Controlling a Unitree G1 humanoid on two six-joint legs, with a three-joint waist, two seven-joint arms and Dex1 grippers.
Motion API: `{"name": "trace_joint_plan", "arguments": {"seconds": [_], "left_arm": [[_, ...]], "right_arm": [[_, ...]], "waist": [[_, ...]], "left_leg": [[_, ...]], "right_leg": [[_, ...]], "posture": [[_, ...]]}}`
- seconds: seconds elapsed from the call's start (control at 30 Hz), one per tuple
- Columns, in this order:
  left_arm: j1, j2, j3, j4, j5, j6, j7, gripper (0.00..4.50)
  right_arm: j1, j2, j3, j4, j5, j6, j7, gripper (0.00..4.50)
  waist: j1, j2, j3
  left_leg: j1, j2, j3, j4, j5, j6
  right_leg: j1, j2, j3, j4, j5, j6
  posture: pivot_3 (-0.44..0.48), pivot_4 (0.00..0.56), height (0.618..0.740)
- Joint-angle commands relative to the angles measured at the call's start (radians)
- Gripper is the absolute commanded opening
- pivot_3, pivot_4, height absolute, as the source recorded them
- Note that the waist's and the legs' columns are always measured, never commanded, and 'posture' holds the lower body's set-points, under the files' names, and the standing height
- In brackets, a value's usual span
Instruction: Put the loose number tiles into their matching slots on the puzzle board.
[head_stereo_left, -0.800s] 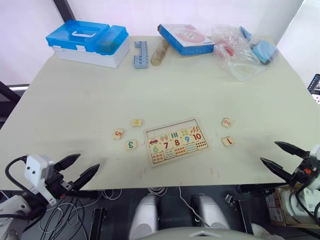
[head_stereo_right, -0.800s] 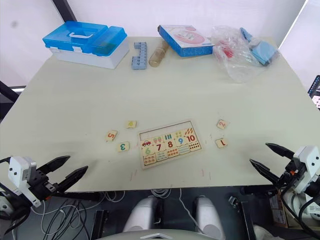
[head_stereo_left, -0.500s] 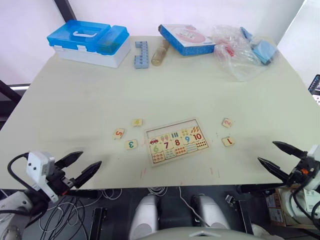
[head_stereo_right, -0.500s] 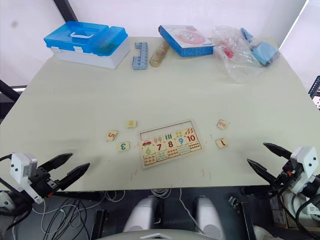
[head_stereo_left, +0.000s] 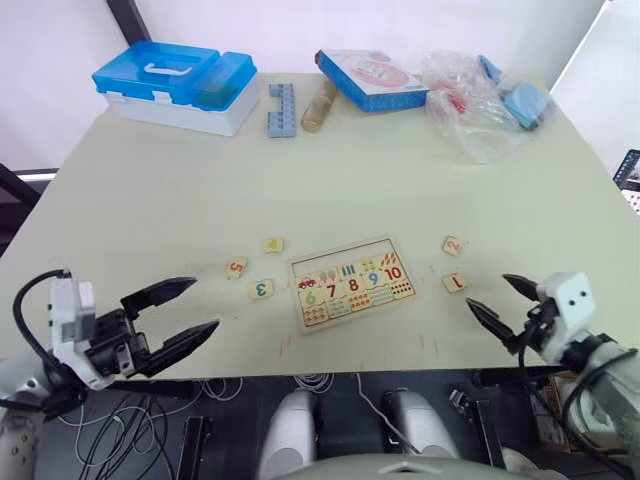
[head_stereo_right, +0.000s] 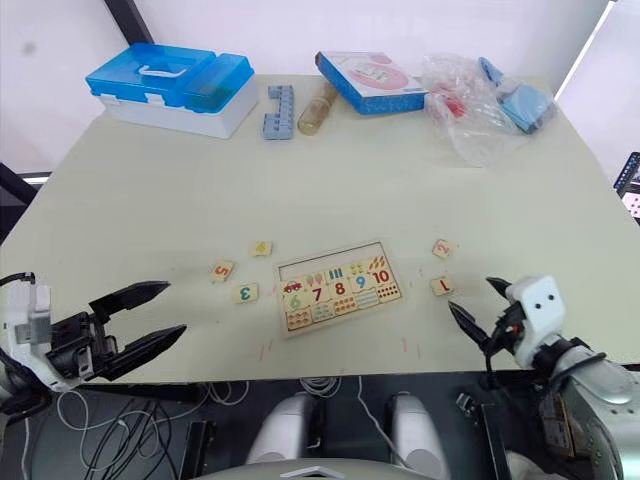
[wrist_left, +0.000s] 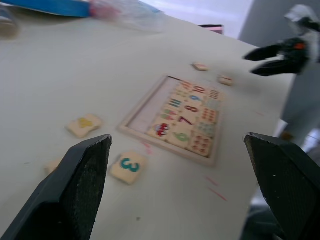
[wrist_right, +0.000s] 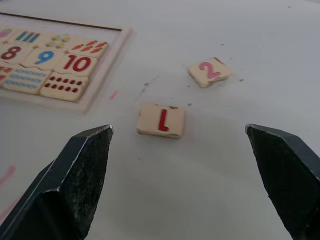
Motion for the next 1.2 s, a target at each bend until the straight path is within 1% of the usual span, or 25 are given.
{"name": "trace_joint_plan", "arguments": {"seconds": [0.03, 0.2, 0.33, 0.57, 0.6, 0.67, 0.73, 0.77, 0.83, 0.97, 1.0, 1.07, 1.1, 1.17, 1.2], "left_arm": [[-0.021, 0.017, 0.013, 0.034, -0.028, -0.034, -0.091, 4.50], [-0.040, 0.013, 0.006, 0.063, -0.032, -0.060, -0.179, 4.50], [-0.042, 0.016, 0.009, 0.113, -0.013, -0.095, -0.242, 4.50], [-0.023, -0.005, 0.012, 0.122, -0.007, -0.116, -0.244, 4.50], [-0.021, -0.008, 0.013, 0.122, -0.007, -0.118, -0.241, 4.50], [-0.015, -0.010, 0.017, 0.125, -0.006, -0.124, -0.244, 4.50], [-0.008, -0.011, 0.022, 0.129, -0.005, -0.131, -0.247, 4.50], [-0.005, -0.011, 0.024, 0.130, -0.006, -0.133, -0.247, 4.50], [-0.001, -0.010, 0.025, 0.133, -0.006, -0.137, -0.247, 4.50], [0.010, -0.012, 0.023, 0.136, -0.006, -0.145, -0.249, 4.50], [0.010, -0.013, 0.020, 0.135, -0.006, -0.145, -0.247, 4.50], [0.011, -0.014, 0.012, 0.134, -0.005, -0.148, -0.250, 4.50], [0.011, -0.015, 0.008, 0.135, -0.003, -0.151, -0.254, 4.50], [0.007, -0.012, 0.002, 0.141, -0.001, -0.155, -0.259, 4.50], [0.006, -0.011, 0.001, 0.142, -0.001, -0.157, -0.261, 4.50]], "right_arm": [[-0.028, 0.034, 0.050, -0.047, -0.026, 0.070, -0.096, 4.45], [-0.074, 0.108, 0.118, -0.032, -0.065, 0.107, -0.186, 4.45], [-0.109, 0.147, 0.174, -0.012, -0.119, 0.094, -0.227, 4.45], [-0.138, 0.191, 0.216, 0.042, -0.188, 0.099, -0.286, 4.45], [-0.137, 0.194, 0.216, 0.048, -0.196, 0.096, -0.289, 4.22], [-0.134, 0.200, 0.213, 0.058, -0.204, 0.087, -0.290, 3.57], [-0.124, 0.198, 0.217, 0.065, -0.210, 0.075, -0.283, 2.72], [-0.118, 0.195, 0.220, 0.067, -0.213, 0.068, -0.277, 2.11], [-0.108, 0.190, 0.222, 0.067, -0.215, 0.056, -0.264, 1.44], [-0.108, 0.094, 0.213, 0.086, -0.190, -0.020, -0.110, 1.45], [-0.118, 0.062, 0.200, 0.103, -0.163, -0.052, -0.040, 1.45], [-0.148, -0.025, 0.165, 0.157, -0.085, -0.135, 0.165, 1.45], [-0.169, -0.085, 0.150, 0.194, -0.050, -0.150, 0.267, 1.45], [-0.214, -0.191, 0.144, 0.283, -0.026, -0.203, 0.440, 1.45], [-0.232, -0.225, 0.146, 0.317, -0.023, -0.233, 0.497, 1.45]], "waist": [[0.000, 0.000, 0.000], [0.000, -0.001, 0.000], [-0.001, 0.000, 0.000], [-0.001, -0.001, -0.001], [-0.001, -0.001, -0.001], [-0.001, -0.003, -0.002], [-0.001, -0.004, -0.003], [-0.001, -0.005, -0.004], [0.000, -0.006, -0.005], [-0.001, -0.006, -0.005], [-0.001, -0.007, -0.005], [-0.001, -0.006, -0.005], [-0.001, -0.006, -0.005], [0.000, -0.006, -0.005], [-0.001, -0.006, -0.005]], "left_leg": [[0.000, 0.000, 0.000, 0.000, 0.000, 0.000], [0.000, 0.000, 0.000, 0.000, 0.000, 0.000], [0.000, 0.000, 0.001, 0.000, 0.000, 0.000], [-0.001, 0.000, 0.001, 0.000, 0.000, 0.000], [-0.001, 0.000, 0.001, 0.000, 0.000, 0.000], [0.000, 0.000, 0.001, 0.000, 0.000, 0.000], [0.000, 0.000, 0.001, 0.000, 0.000, 0.000], [0.000, 0.000, 0.001, 0.000, 0.000, 0.000], [0.000, 0.000, 0.001, 0.000, 0.000, 0.000], [0.000, 0.000, 0.001, 0.000, 0.000, 0.000], [0.000, 0.000, 0.001, 0.000, 0.000, 0.000], [0.000, 0.000, 0.001, 0.000, 0.000, 0.000], [0.000, 0.000, 0.001, 0.000, 0.000, 0.000], [0.001, 0.000, 0.001, 0.001, 0.000, 0.000], [0.001, 0.000, 0.001, 0.001, 0.000, 0.000]], "right_leg": [[0.000, 0.000, 0.000, 0.000, 0.000, 0.000], [0.000, 0.000, 0.000, 0.000, 0.000, 0.000], [0.000, 0.001, 0.000, 0.000, 0.000, 0.000], [0.000, 0.001, -0.001, 0.000, 0.000, 0.000], [0.000, 0.001, -0.001, 0.000, 0.000, 0.000], [0.000, 0.001, -0.001, 0.000, 0.000, 0.000], [0.000, 0.002, -0.001, 0.000, 0.000, 0.000], [0.000, 0.001, -0.001, 0.000, 0.000, 0.000], [0.000, 0.001, -0.001, 0.000, 0.000, 0.000], [0.000, 0.001, -0.001, 0.000, 0.000, 0.000], [0.000, 0.001, -0.001, 0.000, 0.000, 0.000], [0.001, 0.001, -0.001, 0.000, 0.000, 0.000], [0.001, 0.001, -0.001, 0.000, 0.000, 0.000], [0.002, 0.001, 0.000, 0.000, 0.000, 0.000], [0.002, 0.001, -0.001, 0.000, 0.000, 0.000]], "posture": [[0.000, 0.150, 0.740], [0.000, 0.150, 0.740], [0.000, 0.150, 0.740], [0.000, 0.150, 0.740], [0.000, 0.150, 0.740], [0.000, 0.150, 0.740], [0.000, 0.150, 0.740], [0.000, 0.150, 0.740], [0.000, 0.150, 0.740], [0.000, 0.150, 0.740], [0.000, 0.150, 0.740], [0.000, 0.150, 0.740], [0.000, 0.150, 0.740], [0.000, 0.150, 0.740], [0.000, 0.150, 0.740]]}}
